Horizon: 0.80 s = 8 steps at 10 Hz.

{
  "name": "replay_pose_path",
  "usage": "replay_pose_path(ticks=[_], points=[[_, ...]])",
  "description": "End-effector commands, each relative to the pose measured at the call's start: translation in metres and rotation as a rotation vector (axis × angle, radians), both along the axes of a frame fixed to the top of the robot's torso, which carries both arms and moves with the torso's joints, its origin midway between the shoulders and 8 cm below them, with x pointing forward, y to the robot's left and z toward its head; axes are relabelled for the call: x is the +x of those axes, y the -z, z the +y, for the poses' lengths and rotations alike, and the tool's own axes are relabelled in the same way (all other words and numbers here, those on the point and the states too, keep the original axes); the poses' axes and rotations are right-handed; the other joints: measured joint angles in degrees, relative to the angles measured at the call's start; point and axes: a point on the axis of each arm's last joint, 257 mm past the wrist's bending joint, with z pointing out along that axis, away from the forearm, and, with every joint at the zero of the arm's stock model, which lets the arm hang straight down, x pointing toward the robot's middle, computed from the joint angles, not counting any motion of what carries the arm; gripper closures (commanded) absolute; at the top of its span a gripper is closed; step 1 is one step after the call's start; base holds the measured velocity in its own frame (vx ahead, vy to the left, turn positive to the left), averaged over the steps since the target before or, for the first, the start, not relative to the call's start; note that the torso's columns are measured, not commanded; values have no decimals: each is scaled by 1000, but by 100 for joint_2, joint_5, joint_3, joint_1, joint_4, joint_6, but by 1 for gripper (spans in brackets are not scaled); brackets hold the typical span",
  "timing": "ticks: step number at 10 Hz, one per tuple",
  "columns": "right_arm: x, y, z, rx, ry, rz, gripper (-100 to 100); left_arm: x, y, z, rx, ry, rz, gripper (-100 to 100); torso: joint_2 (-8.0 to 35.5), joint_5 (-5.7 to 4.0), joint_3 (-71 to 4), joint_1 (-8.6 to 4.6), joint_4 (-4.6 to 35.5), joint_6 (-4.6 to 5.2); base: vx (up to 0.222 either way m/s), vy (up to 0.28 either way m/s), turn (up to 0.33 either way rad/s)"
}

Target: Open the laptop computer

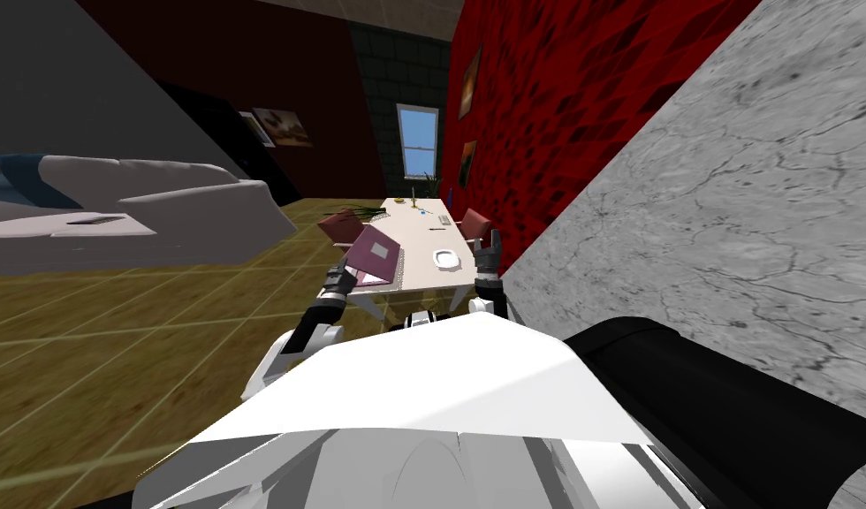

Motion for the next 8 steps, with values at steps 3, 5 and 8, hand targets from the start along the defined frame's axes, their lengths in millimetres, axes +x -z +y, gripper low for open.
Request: replay_pose_path(ticks=[3, 5, 8], points=[[0, 0, 0, 0, 0, 0, 0, 5, 27, -13, -213, -1, 15, 100, 2, -11, 1, -31, 2, 2, -9, 83, -6], [0, 0, 0, 0, 0, 0, 0, 5, 41, -20, -297, -1, 19, 100, -3, -1, -2, 2, -2, 3, -1, 106, -27], [0, 0, 0, 0, 0, 0, 0, 0, 33, -19, -309, 1, 25, -100, -8, -5, -4, -18, -6, 1, 24, 45, 9]])
